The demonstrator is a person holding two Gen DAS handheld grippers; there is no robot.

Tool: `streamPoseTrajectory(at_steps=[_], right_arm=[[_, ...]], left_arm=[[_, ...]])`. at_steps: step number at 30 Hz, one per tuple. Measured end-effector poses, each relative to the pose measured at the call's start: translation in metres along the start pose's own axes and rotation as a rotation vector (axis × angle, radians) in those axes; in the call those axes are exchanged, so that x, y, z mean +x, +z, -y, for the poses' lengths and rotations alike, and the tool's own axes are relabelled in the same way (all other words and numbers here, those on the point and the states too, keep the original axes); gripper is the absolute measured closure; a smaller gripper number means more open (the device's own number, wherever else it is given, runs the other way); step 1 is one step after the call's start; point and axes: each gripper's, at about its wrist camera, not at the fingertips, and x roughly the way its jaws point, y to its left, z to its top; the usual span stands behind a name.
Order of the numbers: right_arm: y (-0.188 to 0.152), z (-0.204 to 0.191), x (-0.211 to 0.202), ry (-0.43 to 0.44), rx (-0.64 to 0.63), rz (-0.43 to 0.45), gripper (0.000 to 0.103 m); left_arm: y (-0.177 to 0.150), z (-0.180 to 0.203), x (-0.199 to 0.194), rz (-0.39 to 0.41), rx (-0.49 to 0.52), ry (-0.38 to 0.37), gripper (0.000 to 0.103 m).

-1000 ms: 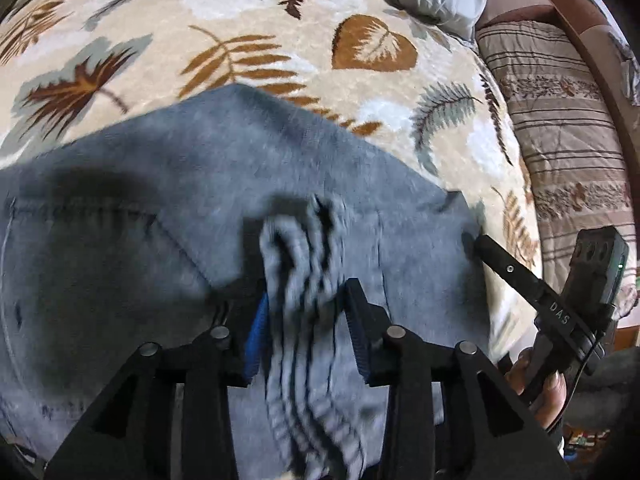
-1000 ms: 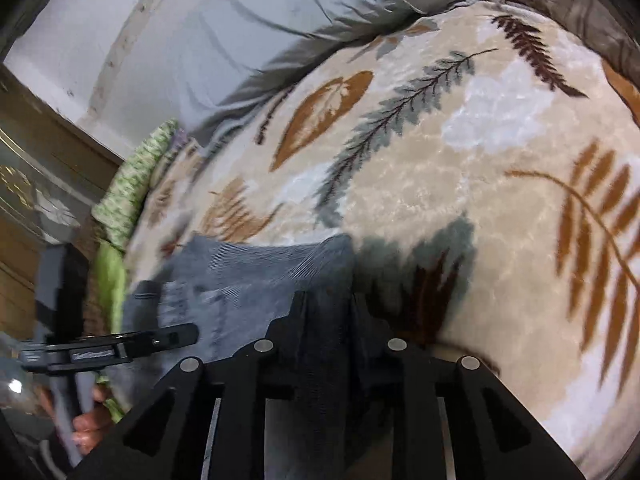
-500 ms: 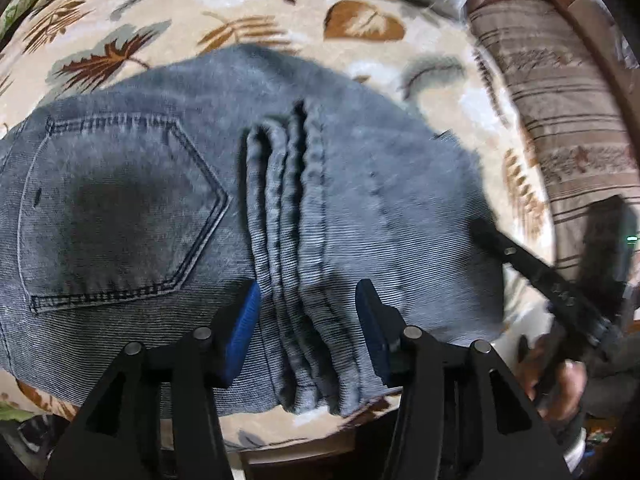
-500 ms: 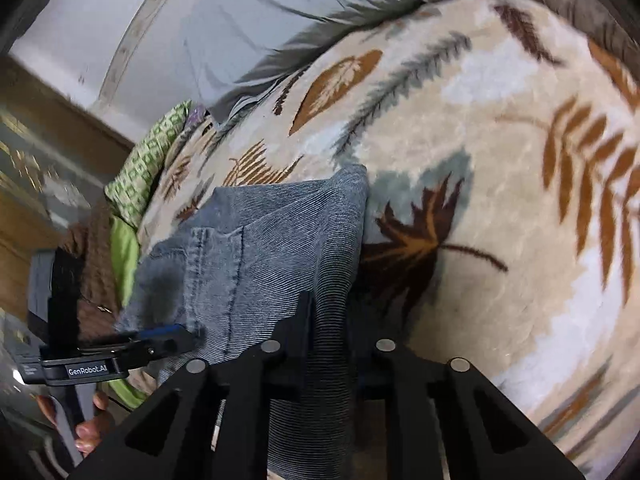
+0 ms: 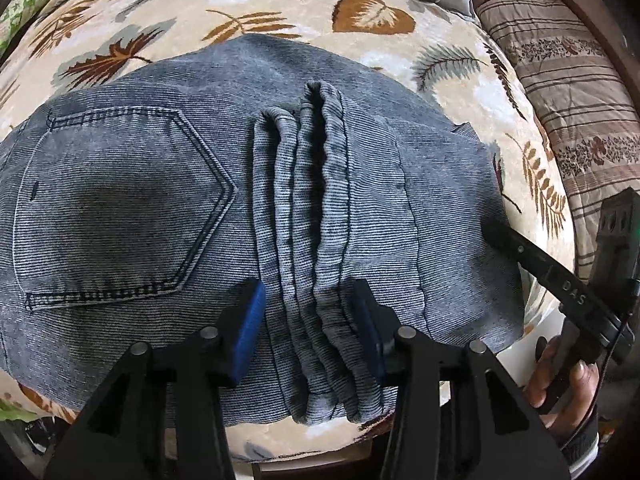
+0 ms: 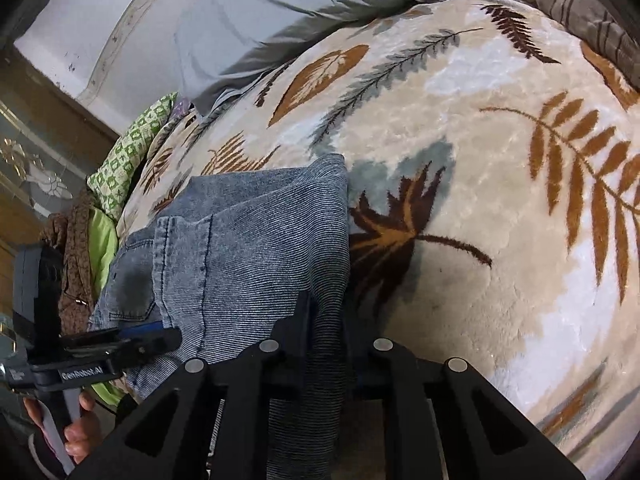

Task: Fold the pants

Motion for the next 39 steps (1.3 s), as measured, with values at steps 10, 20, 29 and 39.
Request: streamPoseTrajectory(at_steps=[10,20,29,39], right_arm=[[-0.029,-0.014,-0.050,0.057,0.008,0.012,0.079],[-0.053,-0.021,-0.033,-0.074,-0.120,-0.012,0.084],[-0.052,-0.021,-0.038,-0.086,-0.085,0.000,0.078],[-0.045,-0.087,-0.063,-0.147,-0.204,0.071,0.043]], left_arm=[[-0.013,-0.010,-0.029,0.000,-0.028,-0.076,0.060],[-0.029,0.016,-0.009,0.016,0.079,0.027,0.057],[-0.028,0.014,-0.011,0.015,0.081,0.031,0.055],[-0.028,-0.027,-0.049,0.050,0.032,-0.031,0.039]])
